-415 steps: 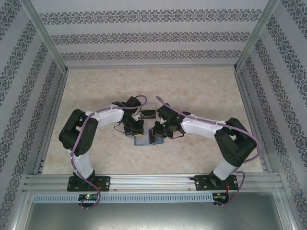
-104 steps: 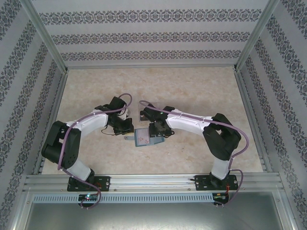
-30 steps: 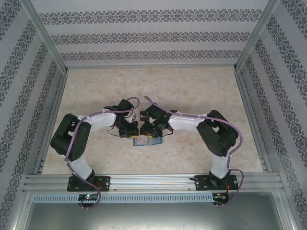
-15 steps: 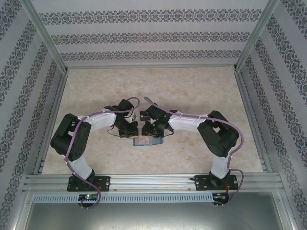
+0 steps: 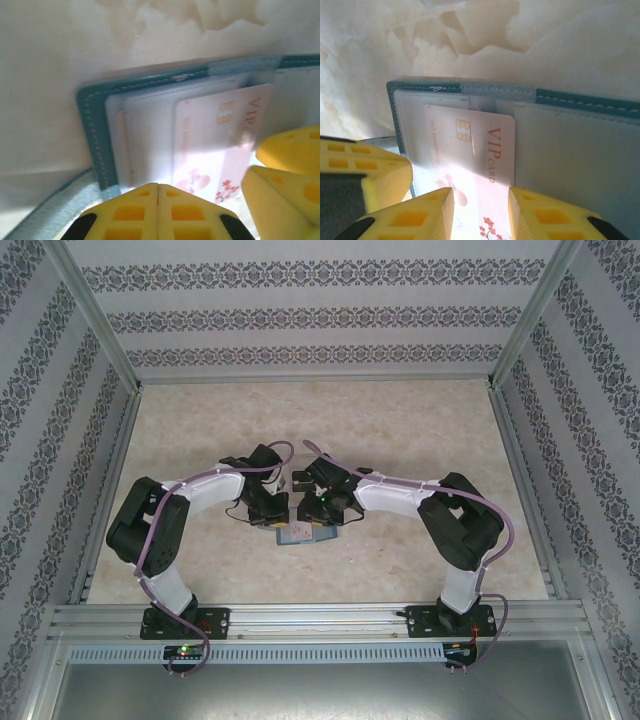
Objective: Take the credit cards out of the card holder
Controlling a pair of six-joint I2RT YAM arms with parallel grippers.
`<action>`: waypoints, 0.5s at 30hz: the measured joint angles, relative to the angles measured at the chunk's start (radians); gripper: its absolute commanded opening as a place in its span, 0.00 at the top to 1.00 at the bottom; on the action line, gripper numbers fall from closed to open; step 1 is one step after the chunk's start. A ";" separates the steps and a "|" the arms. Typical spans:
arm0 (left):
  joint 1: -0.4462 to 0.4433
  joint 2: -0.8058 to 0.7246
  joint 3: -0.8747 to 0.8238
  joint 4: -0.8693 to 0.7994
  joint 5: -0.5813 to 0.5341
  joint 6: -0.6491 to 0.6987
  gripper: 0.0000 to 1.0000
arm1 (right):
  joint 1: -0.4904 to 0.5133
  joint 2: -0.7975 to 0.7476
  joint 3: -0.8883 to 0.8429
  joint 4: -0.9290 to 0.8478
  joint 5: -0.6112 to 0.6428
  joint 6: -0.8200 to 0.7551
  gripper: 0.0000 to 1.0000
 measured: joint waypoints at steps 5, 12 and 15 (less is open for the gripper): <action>-0.024 0.005 0.023 -0.012 0.000 0.000 0.94 | -0.011 0.000 -0.002 -0.001 0.000 0.000 0.65; -0.030 0.065 0.039 -0.022 0.003 0.017 0.95 | -0.013 0.000 -0.027 0.011 -0.002 -0.003 0.68; -0.031 0.069 0.044 -0.027 0.000 0.027 0.95 | -0.019 0.000 -0.043 0.034 -0.011 -0.003 0.69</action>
